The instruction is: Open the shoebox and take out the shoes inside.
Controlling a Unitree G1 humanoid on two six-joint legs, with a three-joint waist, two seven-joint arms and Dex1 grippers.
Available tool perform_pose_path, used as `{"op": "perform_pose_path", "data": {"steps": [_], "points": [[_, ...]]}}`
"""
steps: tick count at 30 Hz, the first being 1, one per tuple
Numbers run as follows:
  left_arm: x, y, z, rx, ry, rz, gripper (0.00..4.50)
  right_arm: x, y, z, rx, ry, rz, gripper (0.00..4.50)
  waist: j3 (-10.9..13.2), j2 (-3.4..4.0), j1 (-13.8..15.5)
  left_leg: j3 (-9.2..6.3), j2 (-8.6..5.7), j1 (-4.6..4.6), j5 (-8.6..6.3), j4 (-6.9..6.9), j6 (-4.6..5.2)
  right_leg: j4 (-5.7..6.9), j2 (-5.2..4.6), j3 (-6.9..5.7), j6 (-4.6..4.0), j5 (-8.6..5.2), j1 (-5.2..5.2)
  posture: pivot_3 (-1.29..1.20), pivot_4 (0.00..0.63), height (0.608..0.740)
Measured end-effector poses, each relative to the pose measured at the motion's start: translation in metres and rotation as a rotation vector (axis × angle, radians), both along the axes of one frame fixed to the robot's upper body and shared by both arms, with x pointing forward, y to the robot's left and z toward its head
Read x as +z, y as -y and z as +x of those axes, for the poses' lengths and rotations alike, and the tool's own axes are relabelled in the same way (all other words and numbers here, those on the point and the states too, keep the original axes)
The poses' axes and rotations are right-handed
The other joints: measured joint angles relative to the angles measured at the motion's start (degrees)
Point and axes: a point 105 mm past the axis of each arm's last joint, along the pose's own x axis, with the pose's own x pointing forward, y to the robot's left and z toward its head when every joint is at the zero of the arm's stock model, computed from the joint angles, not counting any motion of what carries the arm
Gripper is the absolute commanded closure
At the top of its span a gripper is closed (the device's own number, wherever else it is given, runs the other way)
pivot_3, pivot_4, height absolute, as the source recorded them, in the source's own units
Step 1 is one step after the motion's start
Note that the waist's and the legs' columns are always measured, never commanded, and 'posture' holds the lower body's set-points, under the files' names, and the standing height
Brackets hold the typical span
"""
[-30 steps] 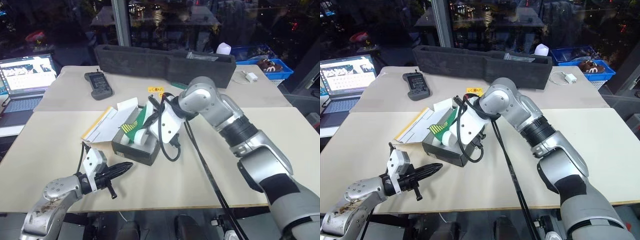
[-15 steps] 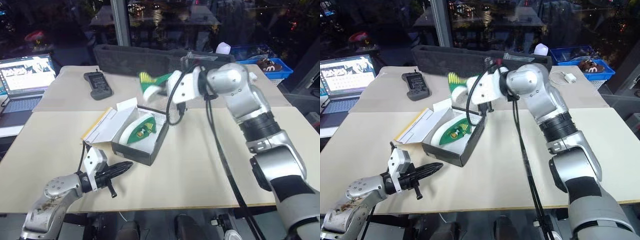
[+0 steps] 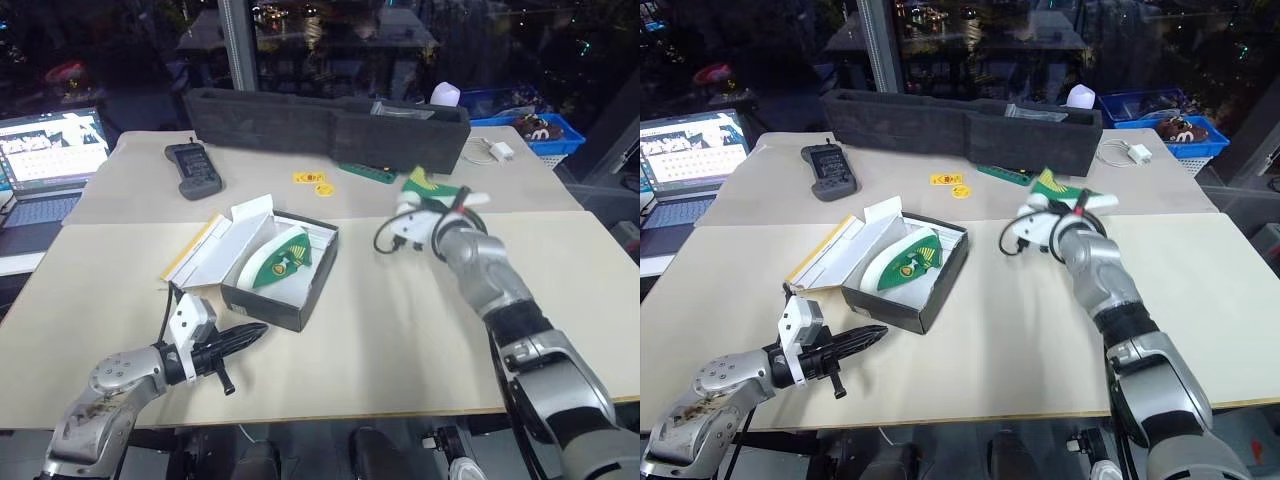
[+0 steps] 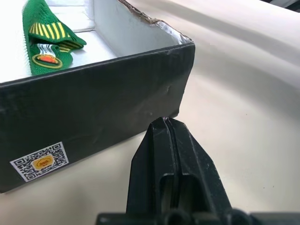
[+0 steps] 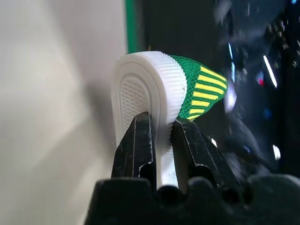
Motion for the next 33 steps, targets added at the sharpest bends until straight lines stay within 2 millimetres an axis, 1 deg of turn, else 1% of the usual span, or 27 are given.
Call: {"op": "perform_pose_path", "data": {"steps": [1, 3, 5, 6, 7, 8, 11, 13, 16, 18, 20, 22, 24, 25, 27, 28, 29, 30, 31, 32, 33], "points": [[0.0, 0.0, 0.0, 0.0, 0.0, 0.0, 4.5, -0.005, 0.007, 0.0, -0.025, 0.003, -0.019, 4.28, 0.0, 0.01, -0.2, 0.02, 0.0, 0.01, 0.0, 0.0, 0.0, 0.0, 0.0, 0.03, 0.05, 0.0, 0.0, 0.0, 0.15, 0.715], [0.0, 0.0, 0.0, 0.0, 0.0, 0.0, 4.5, -0.01, 0.014, 0.0, -0.051, 0.001, -0.035, 4.28, 0.0, 0.01, -0.4, 0.03, 0.0, 0.07, 0.0, 0.0, 0.0, 0.0, 0.02, 0.05, 0.09, -0.02, 0.04, 0.0, 0.15, 0.715], [0.0, 0.0, 0.0, 0.001, 0.0, -0.001, 4.5, -0.019, 0.017, -0.001, -0.062, -0.027, -0.045, 3.32, 0.0, 0.01, -0.5, 0.02, 0.01, 0.17, 0.0, 0.0, 0.0, 0.0, 0.03, 0.04, 0.11, -0.03, 0.17, 0.0, 0.15, 0.715], [0.0, 0.001, 0.0, 0.002, 0.0, -0.004, 4.5, -0.031, 0.016, -0.003, -0.053, -0.065, -0.048, 3.21, 0.0, -0.01, -0.4, 0.01, 0.01, 0.18, 0.0, 0.0, 0.0, -0.01, 0.03, 0.03, 0.12, -0.04, 0.19, 0.0, 0.15, 0.715], [0.0, 0.001, 0.0, 0.003, 0.0, -0.005, 4.5, -0.034, 0.014, -0.004, -0.047, -0.071, -0.046, 2.7, 0.0, -0.02, -0.4, 0.01, 0.02, 0.2, 0.0, 0.0, 0.0, -0.02, 0.03, 0.03, 0.13, -0.04, 0.23, 0.0, 0.15, 0.715], [0.0, 0.001, 0.0, 0.002, 0.001, -0.006, 4.5, -0.037, 0.012, -0.005, -0.038, -0.083, -0.035, 2.47, 0.0, -0.06, -0.5, 0.01, 0.01, 0.24, 0.0, 0.02, 0.0, -0.04, 0.02, 0.05, 0.16, -0.02, 0.29, 0.0, 0.15, 0.715], [0.0, 0.001, 0.0, 0.002, 0.001, -0.006, 4.5, -0.049, 0.008, -0.01, -0.008, -0.15, -0.004, 1.45, -0.2, -0.31, -0.8, 0.02, 0.01, 0.4, 0.0, 0.07, 0.0, -0.04, 0.03, 0.05, 0.19, 0.0, 0.47, 0.0, 0.15, 0.715], [0.0, 0.001, 0.0, 0.002, 0.001, -0.006, 4.5, -0.047, 0.005, -0.01, 0.004, -0.16, 0.011, 0.79, -0.2, -0.39, -1.0, 0.02, 0.02, 0.47, 0.0, 0.09, 0.0, -0.03, 0.03, 0.06, 0.18, 0.0, 0.52, 0.0, 0.15, 0.715], [-0.001, 0.001, 0.0, 0.002, 0.001, -0.007, 4.5, -0.045, -0.002, -0.015, 0.042, -0.232, 0.103, 0.79, -0.4, -0.62, -1.2, -0.01, 0.09, 0.47, -0.01, 0.08, 0.02, -0.04, 0.1, 0.03, 0.17, -0.02, 0.51, 0.0, 0.15, 0.715], [-0.001, 0.001, 0.0, 0.002, 0.001, -0.007, 4.5, -0.043, -0.006, -0.025, 0.076, -0.305, 0.153, 0.79, -0.4, -0.67, -1.3, -0.02, 0.14, 0.44, -0.03, 0.07, 0.04, -0.04, 0.14, 0.01, 0.16, -0.03, 0.48, 0.0, 0.15, 0.715], [-0.001, 0.001, 0.0, 0.003, 0.001, -0.007, 4.5, -0.039, -0.014, -0.034, 0.116, -0.389, 0.207, 0.79, -0.4, -0.66, -1.5, -0.01, 0.16, 0.42, -0.03, 0.06, 0.04, -0.02, 0.16, 0.02, 0.16, -0.03, 0.44, 0.0, 0.15, 0.715], [-0.001, 0.001, 0.0, 0.003, 0.001, -0.008, 4.5, -0.036, -0.026, -0.044, 0.174, -0.479, 0.236, 0.79, -0.4, -0.64, -1.5, -0.01, 0.16, 0.41, -0.03, 0.06, 0.04, 0.0, 0.16, 0.02, 0.16, -0.03, 0.4, 0.0, 0.15, 0.715], [-0.002, 0.001, -0.001, 0.004, -0.002, -0.008, 4.5, -0.03, -0.047, -0.057, 0.272, -0.577, 0.28, 0.79, -0.3, -0.53, -1.4, -0.01, 0.15, 0.37, -0.03, 0.06, 0.04, 0.0, 0.15, 0.01, 0.16, -0.03, 0.35, 0.0, 0.15, 0.715], [-0.002, 0.001, -0.001, 0.005, -0.002, -0.008, 4.5, -0.026, -0.052, -0.06, 0.301, -0.592, 0.29, 0.79, -0.3, -0.49, -1.4, -0.01, 0.14, 0.34, -0.03, 0.06, 0.04, 0.0, 0.14, 0.02, 0.16, -0.02, 0.33, 0.0, 0.15, 0.715], [-0.003, 0.001, -0.001, 0.008, -0.008, -0.007, 4.5, -0.006, -0.074, -0.062, 0.398, -0.604, 0.332, 0.79, -0.1, -0.31, -1.6, 0.04, 0.12, 0.25, -0.03, 0.08, 0.04, -0.01, 0.12, 0.07, 0.2, 0.02, 0.22, 0.0, 0.15, 0.715], [-0.003, 0.001, -0.002, 0.009, -0.007, -0.008, 4.5, 0.026, -0.098, -0.059, 0.502, -0.555, 0.368, 0.79, 0.0, -0.16, -1.8, 0.05, 0.13, 0.24, -0.03, 0.08, 0.04, 0.0, 0.13, 0.08, 0.17, 0.07, 0.15, 0.0, 0.15, 0.715], [-0.003, 0.001, -0.002, 0.008, -0.007, -0.008, 4.5, 0.044, -0.111, -0.06, 0.561, -0.52, 0.381, 0.79, 0.1, -0.06, -1.8, 0.04, 0.15, 0.24, -0.03, 0.08, 0.04, 0.01, 0.15, 0.07, 0.16, 0.08, 0.14, 0.0, 0.15, 0.715], [-0.003, 0.001, -0.002, 0.008, -0.005, -0.009, 4.5, 0.08, -0.139, -0.066, 0.695, -0.449, 0.381, 0.79, 0.1, 0.04, -1.8, 0.0, 0.19, 0.25, -0.03, 0.03, 0.04, 0.04, 0.21, 0.04, 0.12, 0.05, 0.12, 0.0, 0.15, 0.715], [-0.003, 0.001, -0.002, 0.008, -0.005, -0.008, 4.5, 0.104, -0.157, -0.073, 0.781, -0.395, 0.364, 0.79, 0.1, 0.04, -1.7, -0.03, 0.27, 0.26, -0.03, -0.03, 0.04, 0.03, 0.28, 0.0, 0.08, 0.02, 0.12, 0.0, 0.15, 0.715], [-0.003, 0.001, -0.002, 0.008, -0.004, -0.008, 4.5, 0.124, -0.179, -0.083, 0.884, -0.35, 0.351, 0.79, 0.1, 0.04, -1.5, -0.06, 0.41, 0.25, -0.03, -0.06, 0.04, 0.02, 0.4, -0.06, 0.02, -0.02, 0.13, 0.0, 0.15, 0.715], [-0.002, 0.001, -0.001, 0.007, -0.003, -0.009, 4.5, 0.134, -0.195, -0.092, 0.955, -0.324, 0.331, 0.79, 0.1, 0.02, -1.5, -0.06, 0.52, 0.24, -0.06, -0.07, 0.07, -0.02, 0.51, -0.07, -0.01, -0.03, 0.13, 0.0, 0.15, 0.715]]}}
